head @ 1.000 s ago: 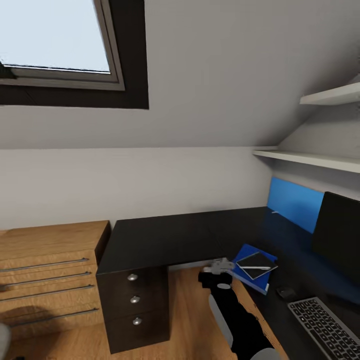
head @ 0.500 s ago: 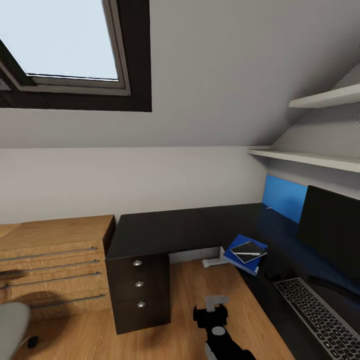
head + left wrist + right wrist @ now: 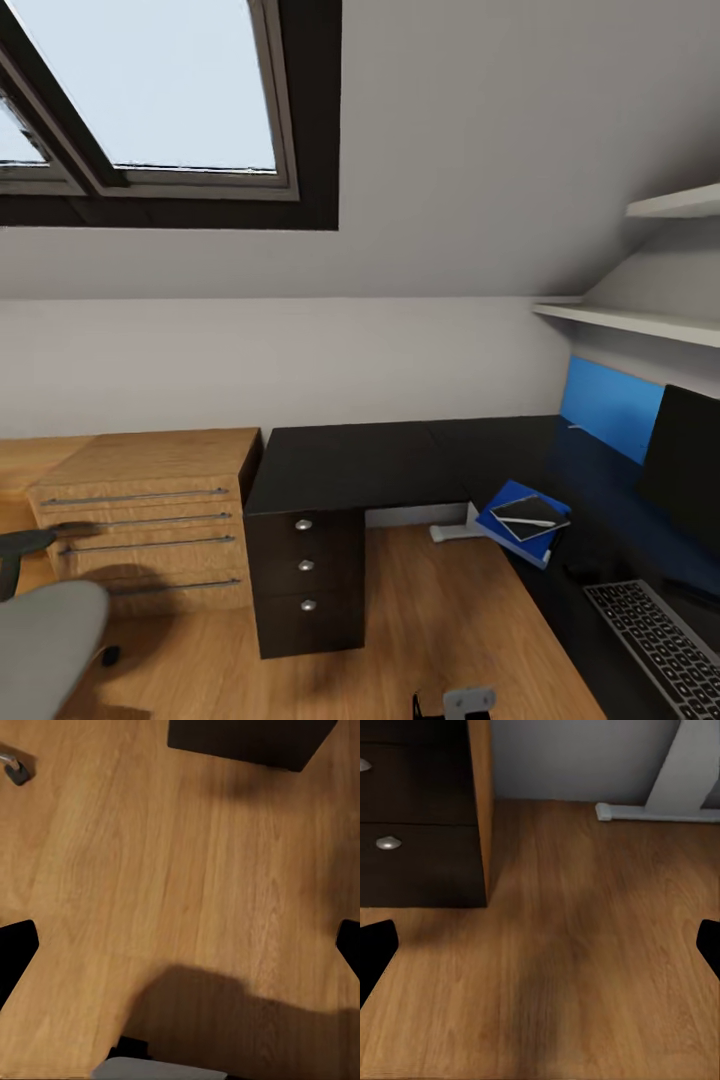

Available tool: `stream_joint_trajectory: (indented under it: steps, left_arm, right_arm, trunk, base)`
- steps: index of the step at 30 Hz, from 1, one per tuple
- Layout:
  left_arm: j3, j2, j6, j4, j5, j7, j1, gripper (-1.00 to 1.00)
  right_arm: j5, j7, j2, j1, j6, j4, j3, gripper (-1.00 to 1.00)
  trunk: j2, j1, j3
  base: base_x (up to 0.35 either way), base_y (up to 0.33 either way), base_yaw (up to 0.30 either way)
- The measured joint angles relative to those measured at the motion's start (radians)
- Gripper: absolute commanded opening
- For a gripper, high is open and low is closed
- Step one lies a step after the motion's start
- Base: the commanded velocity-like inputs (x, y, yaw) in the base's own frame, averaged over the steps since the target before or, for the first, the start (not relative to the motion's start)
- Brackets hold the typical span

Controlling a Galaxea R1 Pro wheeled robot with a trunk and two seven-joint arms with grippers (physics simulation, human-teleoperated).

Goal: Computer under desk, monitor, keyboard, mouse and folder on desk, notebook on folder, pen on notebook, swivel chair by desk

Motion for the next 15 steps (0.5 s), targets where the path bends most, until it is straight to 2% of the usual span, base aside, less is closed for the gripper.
stream_joint_trajectory:
  steps: [7, 15]
  left_arm:
    - [-0.001, 0.024, -0.001, 0.141, 0.000, -0.001, -0.089, 1.00]
    - [-0.002, 0.037, -0.002, 0.191, 0.000, -0.003, -0.121, 1.00]
  right_arm:
    - [0.005, 0.000, -0.005, 0.018, -0.029, 0.004, 0.000, 1.00]
    - [0.002, -0.001, -0.030, 0.023, -0.068, 0.004, -0.001, 1.00]
  trunk:
    - [0.049, -0.027, 0.022]
    - [0.105, -0.058, 0.047]
  base:
    - [0.000, 0.000, 0.282]
    - [0.000, 0.000, 0.284]
